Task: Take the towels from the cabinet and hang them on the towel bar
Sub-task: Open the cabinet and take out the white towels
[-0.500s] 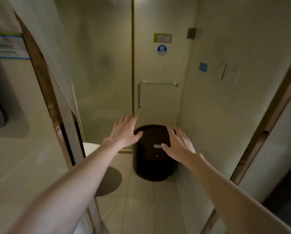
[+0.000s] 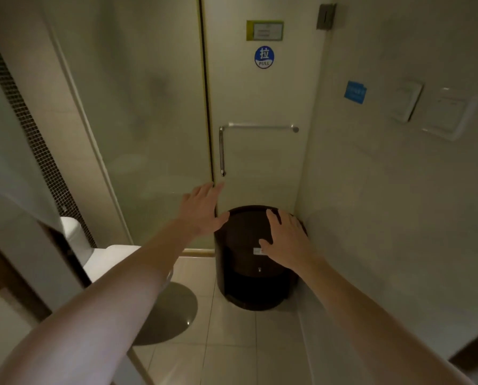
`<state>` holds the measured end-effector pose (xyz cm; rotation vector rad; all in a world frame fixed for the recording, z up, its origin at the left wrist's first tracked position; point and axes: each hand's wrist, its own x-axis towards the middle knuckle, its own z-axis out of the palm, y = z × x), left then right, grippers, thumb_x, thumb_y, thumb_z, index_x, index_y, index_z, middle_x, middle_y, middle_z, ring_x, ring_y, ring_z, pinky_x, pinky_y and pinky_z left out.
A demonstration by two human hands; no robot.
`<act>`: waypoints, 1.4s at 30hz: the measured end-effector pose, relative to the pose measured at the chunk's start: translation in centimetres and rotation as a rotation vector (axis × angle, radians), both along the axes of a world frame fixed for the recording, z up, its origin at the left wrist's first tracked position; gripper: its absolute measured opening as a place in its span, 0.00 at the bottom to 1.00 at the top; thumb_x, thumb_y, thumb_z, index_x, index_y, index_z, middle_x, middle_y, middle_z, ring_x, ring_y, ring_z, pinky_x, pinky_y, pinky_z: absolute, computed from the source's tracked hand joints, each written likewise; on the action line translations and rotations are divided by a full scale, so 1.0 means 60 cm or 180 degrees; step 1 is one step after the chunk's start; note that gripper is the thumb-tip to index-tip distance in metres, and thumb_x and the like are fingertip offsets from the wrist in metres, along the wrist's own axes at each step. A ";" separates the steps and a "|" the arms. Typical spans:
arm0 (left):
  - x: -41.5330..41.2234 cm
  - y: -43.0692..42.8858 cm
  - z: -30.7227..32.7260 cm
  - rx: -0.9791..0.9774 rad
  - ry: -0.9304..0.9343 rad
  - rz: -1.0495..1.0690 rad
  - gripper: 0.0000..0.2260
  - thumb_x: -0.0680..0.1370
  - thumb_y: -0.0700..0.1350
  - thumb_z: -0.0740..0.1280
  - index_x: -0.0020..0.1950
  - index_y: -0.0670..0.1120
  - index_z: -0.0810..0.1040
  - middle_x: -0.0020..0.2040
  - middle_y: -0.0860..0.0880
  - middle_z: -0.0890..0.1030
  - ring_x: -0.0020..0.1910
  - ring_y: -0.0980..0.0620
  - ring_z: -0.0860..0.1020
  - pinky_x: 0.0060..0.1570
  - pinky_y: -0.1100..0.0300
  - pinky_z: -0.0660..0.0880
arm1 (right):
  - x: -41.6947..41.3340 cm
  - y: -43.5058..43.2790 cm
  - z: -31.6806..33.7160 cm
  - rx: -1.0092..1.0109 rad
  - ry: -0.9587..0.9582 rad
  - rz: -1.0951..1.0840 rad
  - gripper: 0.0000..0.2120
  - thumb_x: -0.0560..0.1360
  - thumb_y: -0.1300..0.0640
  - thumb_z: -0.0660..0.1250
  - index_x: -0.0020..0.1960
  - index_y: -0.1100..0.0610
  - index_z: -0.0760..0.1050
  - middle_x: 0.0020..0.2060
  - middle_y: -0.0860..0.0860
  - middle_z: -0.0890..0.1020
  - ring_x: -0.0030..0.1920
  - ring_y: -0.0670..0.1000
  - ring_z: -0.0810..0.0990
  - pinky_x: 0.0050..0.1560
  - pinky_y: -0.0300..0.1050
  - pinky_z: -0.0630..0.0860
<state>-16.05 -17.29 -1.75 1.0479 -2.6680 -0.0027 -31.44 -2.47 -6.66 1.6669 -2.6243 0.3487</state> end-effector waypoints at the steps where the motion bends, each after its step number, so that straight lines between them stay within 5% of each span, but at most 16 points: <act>1: -0.013 -0.015 -0.003 0.0013 -0.0033 -0.0010 0.34 0.76 0.57 0.62 0.77 0.52 0.50 0.77 0.47 0.56 0.75 0.45 0.56 0.70 0.46 0.57 | -0.014 -0.017 -0.004 0.0055 0.0020 0.0008 0.37 0.78 0.44 0.60 0.78 0.54 0.45 0.77 0.60 0.52 0.76 0.60 0.52 0.75 0.53 0.50; 23: -0.234 -0.392 -0.180 0.0209 -0.0258 -0.0326 0.37 0.76 0.60 0.60 0.78 0.51 0.43 0.78 0.46 0.50 0.76 0.45 0.51 0.73 0.47 0.53 | -0.224 -0.372 -0.161 0.0441 -0.0011 -0.0203 0.38 0.78 0.43 0.59 0.78 0.54 0.42 0.77 0.59 0.50 0.77 0.58 0.48 0.75 0.52 0.45; 42: -0.330 -0.450 -0.384 0.0296 -0.0256 -0.0250 0.39 0.70 0.64 0.54 0.78 0.51 0.47 0.78 0.45 0.54 0.76 0.44 0.55 0.71 0.48 0.55 | -0.330 -0.435 -0.338 0.0461 -0.0062 -0.0139 0.39 0.78 0.43 0.59 0.78 0.55 0.41 0.77 0.60 0.48 0.77 0.58 0.47 0.76 0.52 0.44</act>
